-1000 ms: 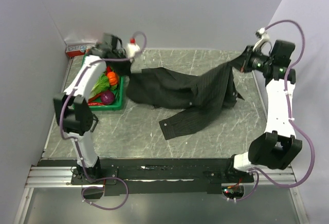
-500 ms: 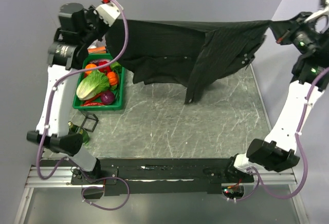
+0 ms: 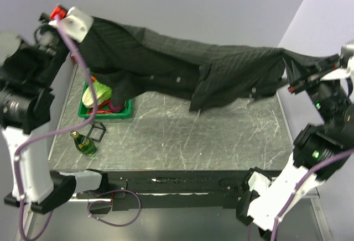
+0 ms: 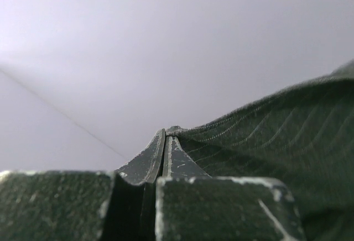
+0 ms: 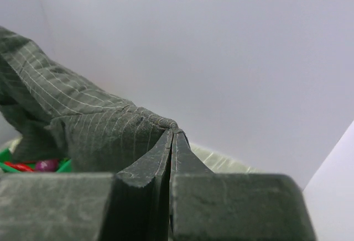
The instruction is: Remove the brooch from the garment
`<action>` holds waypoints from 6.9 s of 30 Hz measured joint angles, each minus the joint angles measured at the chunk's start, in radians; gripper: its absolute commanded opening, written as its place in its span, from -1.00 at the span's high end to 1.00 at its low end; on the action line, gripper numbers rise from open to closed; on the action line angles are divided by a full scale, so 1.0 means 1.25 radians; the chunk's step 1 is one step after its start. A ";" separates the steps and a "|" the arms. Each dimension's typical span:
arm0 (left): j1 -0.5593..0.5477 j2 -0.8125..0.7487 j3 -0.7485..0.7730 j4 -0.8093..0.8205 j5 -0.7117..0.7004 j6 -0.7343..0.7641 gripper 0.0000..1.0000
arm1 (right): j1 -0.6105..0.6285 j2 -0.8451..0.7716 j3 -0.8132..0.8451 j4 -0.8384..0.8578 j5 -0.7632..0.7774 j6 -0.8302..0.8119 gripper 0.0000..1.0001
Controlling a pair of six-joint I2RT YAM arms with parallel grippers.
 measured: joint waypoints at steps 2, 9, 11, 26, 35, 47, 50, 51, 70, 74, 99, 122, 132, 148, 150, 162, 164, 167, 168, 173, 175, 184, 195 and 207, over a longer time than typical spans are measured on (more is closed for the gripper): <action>0.000 -0.026 0.000 0.000 0.011 0.000 0.99 | 0.000 -0.024 0.026 -0.002 0.000 -0.004 1.00; 0.000 -0.084 -0.056 0.001 0.043 -0.001 0.99 | 0.000 -0.020 0.053 -0.023 0.005 -0.011 1.00; 0.000 -0.094 -0.105 0.003 0.060 -0.004 0.99 | 0.000 -0.020 0.023 -0.027 0.007 -0.027 1.00; -0.040 0.265 -0.595 0.076 0.205 -0.003 0.99 | 0.134 0.180 -0.512 -0.160 0.136 -0.448 1.00; -0.052 0.635 -0.393 0.096 0.172 0.030 0.99 | 0.264 0.473 -0.482 -0.055 0.354 -0.480 1.00; -0.045 0.835 -0.170 0.151 0.028 0.051 0.96 | 0.300 0.815 -0.215 0.069 0.526 -0.430 0.14; -0.041 0.851 -0.153 0.153 -0.006 0.052 0.24 | 0.324 0.863 -0.161 0.077 0.529 -0.431 -0.12; -0.041 0.851 -0.153 0.154 -0.015 0.050 -0.02 | 0.331 0.866 -0.157 0.076 0.528 -0.432 -0.17; -0.104 0.560 -0.299 0.174 0.112 -0.120 -0.35 | 0.284 0.451 -0.417 -0.492 0.166 -0.888 -0.27; -0.136 0.476 -0.392 0.150 0.243 -0.149 -0.46 | 0.284 0.434 -0.555 -0.593 0.176 -1.038 -0.26; -0.775 0.425 -0.913 0.632 0.359 -0.085 -0.13 | 0.146 0.317 -0.540 -0.286 -0.002 -0.615 -0.26; -0.858 0.585 -0.882 0.761 0.302 -0.061 0.40 | 0.145 0.332 -0.547 -0.275 -0.002 -0.587 -0.25; -0.836 0.582 -0.856 0.718 0.300 -0.037 0.99 | 0.145 0.342 -0.522 -0.275 0.002 -0.554 -0.24; -0.420 0.661 -0.064 0.312 0.367 -0.134 0.99 | 0.145 0.212 -0.444 -0.215 0.130 -0.401 -0.23; -0.374 0.681 -0.028 0.357 0.360 -0.150 0.99 | 0.145 0.209 -0.431 -0.209 0.140 -0.376 -0.22; -0.263 0.961 0.005 0.740 0.282 -0.222 0.99 | 0.159 0.231 -0.420 -0.193 0.173 -0.292 -0.19; -0.259 0.984 0.008 0.764 0.281 -0.231 0.99 | 0.170 0.242 -0.420 -0.194 0.175 -0.295 -0.19; -0.263 0.996 0.008 0.794 0.281 -0.244 0.99 | 0.181 0.256 -0.420 -0.195 0.177 -0.297 -0.19; -0.266 0.996 0.008 0.803 0.281 -0.248 0.99 | 0.185 0.260 -0.420 -0.195 0.178 -0.297 -0.19; -0.301 0.996 0.008 0.860 0.287 -0.273 0.99 | 0.198 0.273 -0.420 -0.195 0.182 -0.300 -0.19; -0.320 0.999 0.014 0.862 0.294 -0.283 0.99 | 0.202 0.280 -0.420 -0.195 0.183 -0.303 -0.19; -0.420 1.032 0.078 0.767 0.343 -0.257 0.38 | 0.206 0.291 -0.431 -0.183 0.181 -0.307 -0.19; -0.430 0.815 -0.223 0.490 0.361 -0.245 -0.45 | 0.239 0.291 -0.479 -0.162 0.148 -0.341 -0.19; -0.403 0.439 -0.513 0.326 0.444 -0.371 -0.32 | 0.367 0.364 -0.598 -0.389 0.139 -0.825 -0.21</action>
